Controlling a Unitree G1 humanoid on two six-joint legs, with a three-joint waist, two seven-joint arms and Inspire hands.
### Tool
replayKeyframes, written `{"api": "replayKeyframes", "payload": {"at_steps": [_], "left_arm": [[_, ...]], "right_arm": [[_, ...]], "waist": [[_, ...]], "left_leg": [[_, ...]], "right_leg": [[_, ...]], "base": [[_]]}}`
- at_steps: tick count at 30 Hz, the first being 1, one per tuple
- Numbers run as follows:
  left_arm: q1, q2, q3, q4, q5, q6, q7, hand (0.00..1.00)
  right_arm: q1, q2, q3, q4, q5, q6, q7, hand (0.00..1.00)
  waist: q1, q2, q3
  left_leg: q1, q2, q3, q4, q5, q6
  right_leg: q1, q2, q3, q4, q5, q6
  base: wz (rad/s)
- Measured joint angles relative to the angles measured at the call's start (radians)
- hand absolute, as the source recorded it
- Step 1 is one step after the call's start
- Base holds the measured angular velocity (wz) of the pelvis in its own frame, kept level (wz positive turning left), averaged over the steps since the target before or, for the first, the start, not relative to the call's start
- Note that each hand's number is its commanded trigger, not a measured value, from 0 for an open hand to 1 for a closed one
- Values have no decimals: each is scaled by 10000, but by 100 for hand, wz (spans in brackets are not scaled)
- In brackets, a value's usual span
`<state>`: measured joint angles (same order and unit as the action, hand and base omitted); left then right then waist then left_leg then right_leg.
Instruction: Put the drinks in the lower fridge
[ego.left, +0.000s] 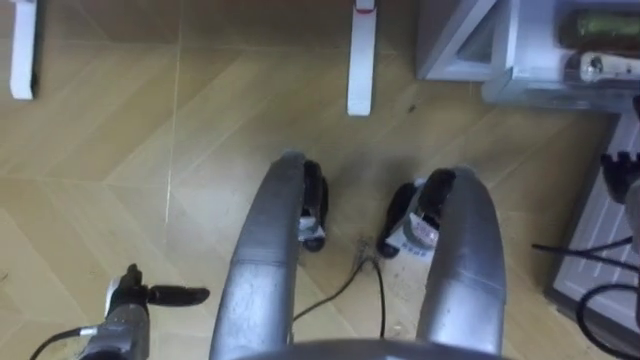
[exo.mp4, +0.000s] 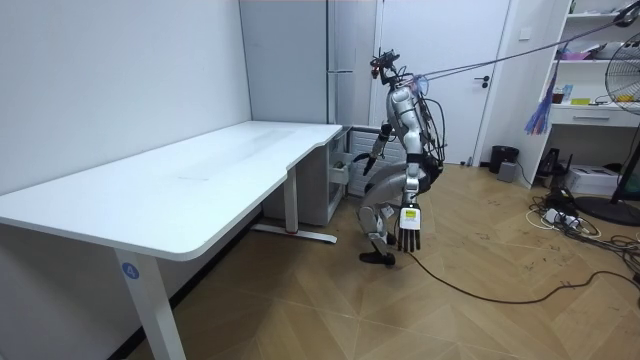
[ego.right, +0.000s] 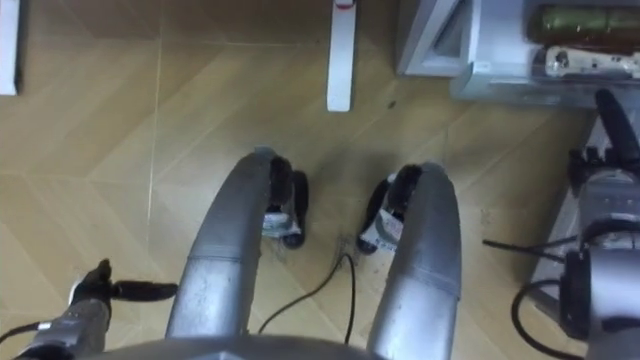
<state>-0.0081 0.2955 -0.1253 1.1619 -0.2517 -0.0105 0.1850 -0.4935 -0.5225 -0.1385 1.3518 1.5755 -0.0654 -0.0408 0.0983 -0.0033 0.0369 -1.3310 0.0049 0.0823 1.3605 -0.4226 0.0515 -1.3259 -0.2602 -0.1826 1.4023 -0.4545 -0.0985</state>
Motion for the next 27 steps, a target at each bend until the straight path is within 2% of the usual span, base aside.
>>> {"api": "replayKeyframes", "payload": {"at_steps": [7, 10, 13, 17, 20, 23, 26, 27], "left_arm": [[142, 56, 7, -329, -215, -231, -263, 0], [299, 158, 6, -434, -217, -250, -297, 0], [362, 326, 4, -441, -217, -264, -308, 0], [1050, 512, 24, -1060, -221, -305, -391, 0], [1737, 720, 6, -1705, -208, -232, -435, 0], [2066, 826, 11, -1944, -303, -56, -436, 0], [2164, 943, 2, -2072, -406, -35, -436, 0], [2164, 973, 4, -2104, -507, -58, -444, 0]], "right_arm": [[-174, -18, 122, -439, 180, -1, -10, 0], [-381, -92, 606, -991, 258, 4, -42, 0], [-486, -215, 984, -1510, 277, 15, -41, 0], [-980, -403, 1186, -1654, 311, 27, -134, 0], [-1116, -426, 1190, -1655, 386, 31, -138, 0], [-1240, -426, 1302, -1656, 523, -16, -138, 0], [-1314, -425, 1604, -1663, 740, -20, -138, 0], [-1313, -424, 1695, -1663, 821, -31, -139, 0]], "waist": [[47, -17, 12], [108, -23, 16], [150, -82, 51], [302, -190, 94], [397, -314, 145], [490, -377, 181], [527, -457, 219], [643, -494, 241]], "left_leg": [[-188, 52, 2, 174, -32, 54], [-176, 7, 33, 172, -34, 56], [-119, -39, 126, 173, -32, 52], [-123, -67, 142, 151, -12, 8], [-124, -179, 49, 132, 39, -85], [-58, -167, -26, 121, 66, -133], [54, -122, -96, 111, 58, -169], [145, -52, -105, 134, 10, -245]], "right_leg": [[-238, -5, 87, 125, -2, 11], [-296, -35, 146, 159, -19, 44], [-303, -255, 162, 289, -23, 49], [-309, -516, 50, 367, -62, 24], [-286, -540, 23, 430, -139, -33], [-154, -572, -92, 433, -192, -122], [30, -577, -223, 427, -314, -194], [129, -520, -251, 415, -347, -217]], "base": [[-8], [-8], [9], [9], [14], [9], [3], [-9]]}}
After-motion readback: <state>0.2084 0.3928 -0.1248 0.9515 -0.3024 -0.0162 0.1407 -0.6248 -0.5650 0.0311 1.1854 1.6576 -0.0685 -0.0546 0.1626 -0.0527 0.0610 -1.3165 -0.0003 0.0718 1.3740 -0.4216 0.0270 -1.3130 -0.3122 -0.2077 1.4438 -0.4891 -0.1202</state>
